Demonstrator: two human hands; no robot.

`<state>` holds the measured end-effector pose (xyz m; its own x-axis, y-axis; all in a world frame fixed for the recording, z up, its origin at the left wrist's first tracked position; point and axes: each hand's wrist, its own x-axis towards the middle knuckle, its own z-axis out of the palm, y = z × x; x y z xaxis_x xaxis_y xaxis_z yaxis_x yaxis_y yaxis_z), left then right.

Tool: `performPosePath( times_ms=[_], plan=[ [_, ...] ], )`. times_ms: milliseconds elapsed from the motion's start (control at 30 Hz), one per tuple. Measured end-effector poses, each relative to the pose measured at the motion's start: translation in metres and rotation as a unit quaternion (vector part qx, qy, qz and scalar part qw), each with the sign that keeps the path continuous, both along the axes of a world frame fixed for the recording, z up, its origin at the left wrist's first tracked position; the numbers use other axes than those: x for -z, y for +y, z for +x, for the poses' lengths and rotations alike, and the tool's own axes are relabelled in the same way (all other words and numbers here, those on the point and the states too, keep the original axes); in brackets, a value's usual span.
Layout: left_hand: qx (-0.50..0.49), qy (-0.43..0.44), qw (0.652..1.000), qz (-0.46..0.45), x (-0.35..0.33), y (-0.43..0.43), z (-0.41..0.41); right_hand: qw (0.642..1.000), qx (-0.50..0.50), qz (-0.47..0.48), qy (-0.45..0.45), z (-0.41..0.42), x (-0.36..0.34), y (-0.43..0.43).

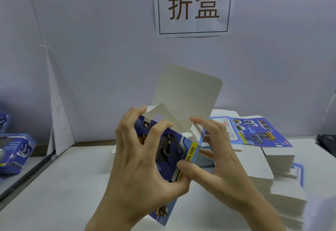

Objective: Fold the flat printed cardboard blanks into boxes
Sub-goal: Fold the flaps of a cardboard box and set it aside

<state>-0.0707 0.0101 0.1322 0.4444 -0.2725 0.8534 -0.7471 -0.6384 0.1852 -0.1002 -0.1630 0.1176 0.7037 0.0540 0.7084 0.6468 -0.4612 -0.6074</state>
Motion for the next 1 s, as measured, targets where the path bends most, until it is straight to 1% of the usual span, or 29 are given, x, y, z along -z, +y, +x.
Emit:
performPosePath(
  times_ms=[33, 67, 133, 167, 233, 300, 433, 533, 667, 800, 867, 933, 1000],
  plan=[
    [-0.001, -0.007, 1.000, 0.006, -0.001, 0.002, 0.001, 1.000, -0.009, 0.016, -0.004, 0.000, -0.002, 0.000],
    [0.002, -0.014, 1.000, 0.018, -0.002, 0.005, 0.001, 0.998, -0.025, 0.056, -0.018, 0.001, -0.004, 0.000],
    [0.023, -0.019, 0.998, 0.058, -0.005, 0.010, 0.001, 0.982, -0.043, 0.177, -0.059, 0.003, -0.007, -0.005],
    [0.037, -0.018, 0.996, 0.077, -0.006, 0.012, 0.000, 0.971, -0.026, 0.224, -0.075, 0.004, -0.009, -0.010],
    [0.052, -0.007, 0.993, 0.103, -0.009, 0.016, -0.004, 0.963, 0.026, 0.259, -0.066, 0.005, -0.013, -0.019],
    [0.059, 0.010, 0.992, 0.113, -0.010, 0.018, -0.007, 0.964, 0.059, 0.255, -0.046, 0.005, -0.013, -0.027],
    [0.069, 0.025, 0.990, 0.117, -0.010, 0.017, -0.012, 0.960, 0.109, 0.252, -0.058, 0.008, -0.010, -0.032],
    [0.082, 0.024, 0.989, 0.122, -0.008, 0.012, -0.012, 0.964, 0.163, 0.196, -0.074, 0.010, -0.008, -0.032],
    [0.090, 0.031, 0.988, 0.120, -0.006, 0.009, -0.010, 0.962, 0.186, 0.174, -0.101, 0.011, -0.006, -0.032],
    [0.098, 0.027, 0.988, 0.114, -0.005, 0.007, -0.010, 0.953, 0.217, 0.134, -0.165, 0.012, -0.003, -0.034],
    [0.091, 0.020, 0.988, 0.121, -0.004, 0.005, -0.009, 0.952, 0.232, 0.111, -0.168, 0.012, -0.003, -0.033],
    [0.084, 0.017, 0.988, 0.128, -0.003, 0.004, -0.007, 0.958, 0.213, 0.114, -0.157, 0.010, -0.006, -0.033],
    [0.077, 0.010, 0.988, 0.133, -0.001, 0.003, -0.006, 0.968, 0.145, 0.175, -0.105, 0.006, -0.010, -0.034]
  ],
)
